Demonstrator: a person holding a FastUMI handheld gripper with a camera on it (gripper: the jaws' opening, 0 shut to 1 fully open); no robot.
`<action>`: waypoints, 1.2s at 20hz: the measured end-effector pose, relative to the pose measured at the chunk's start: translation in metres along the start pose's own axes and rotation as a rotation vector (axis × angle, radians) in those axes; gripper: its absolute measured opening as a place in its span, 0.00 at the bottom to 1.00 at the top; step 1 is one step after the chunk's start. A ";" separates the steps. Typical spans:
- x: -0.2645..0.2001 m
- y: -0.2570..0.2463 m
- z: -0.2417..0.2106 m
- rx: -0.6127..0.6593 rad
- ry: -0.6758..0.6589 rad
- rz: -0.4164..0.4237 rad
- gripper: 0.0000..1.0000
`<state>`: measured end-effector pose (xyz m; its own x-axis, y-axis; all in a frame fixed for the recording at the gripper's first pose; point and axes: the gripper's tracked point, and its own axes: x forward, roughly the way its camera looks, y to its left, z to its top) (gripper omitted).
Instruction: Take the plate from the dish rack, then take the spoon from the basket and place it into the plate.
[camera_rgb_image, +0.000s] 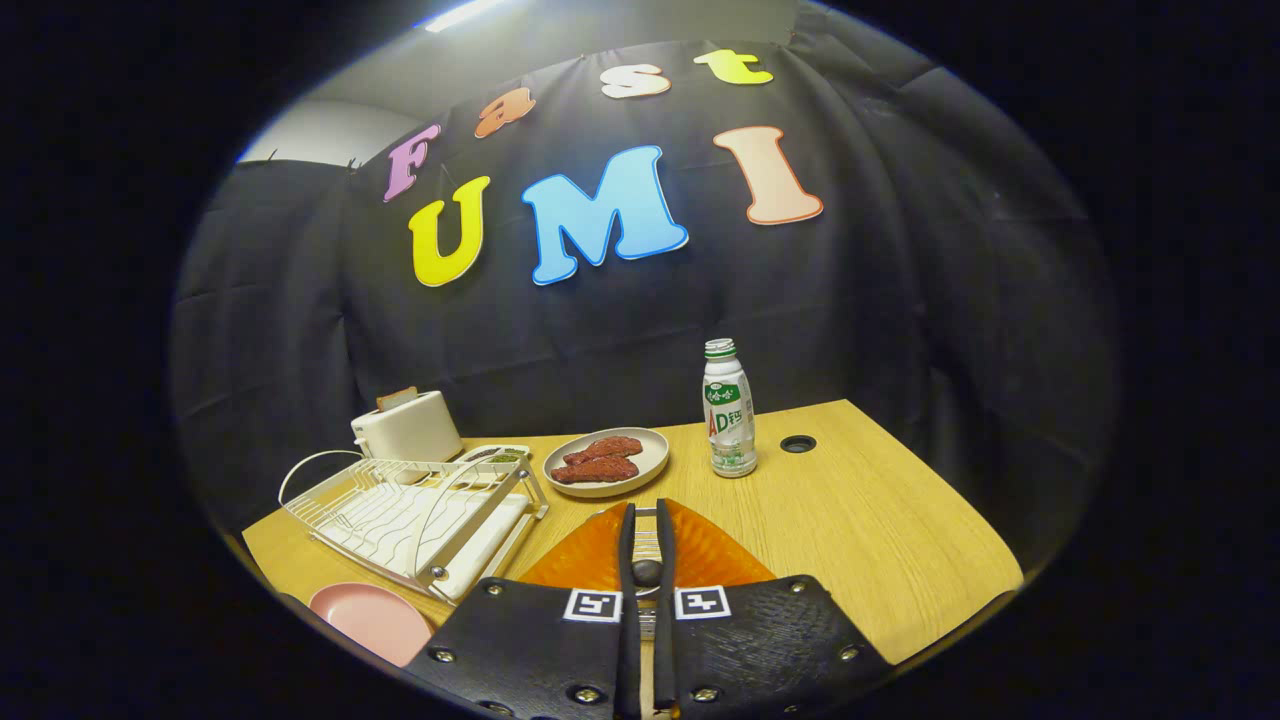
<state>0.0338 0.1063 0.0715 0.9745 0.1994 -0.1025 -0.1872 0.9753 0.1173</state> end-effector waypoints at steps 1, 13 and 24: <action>-0.003 0.001 0.006 -0.016 0.004 -0.004 0.05; -0.028 0.024 0.092 -0.093 -0.038 -0.010 0.05; -0.098 0.069 0.121 -0.109 -0.052 -0.028 0.05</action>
<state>-0.0600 0.1427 0.2093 0.9841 0.1695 -0.0524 -0.1694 0.9855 0.0065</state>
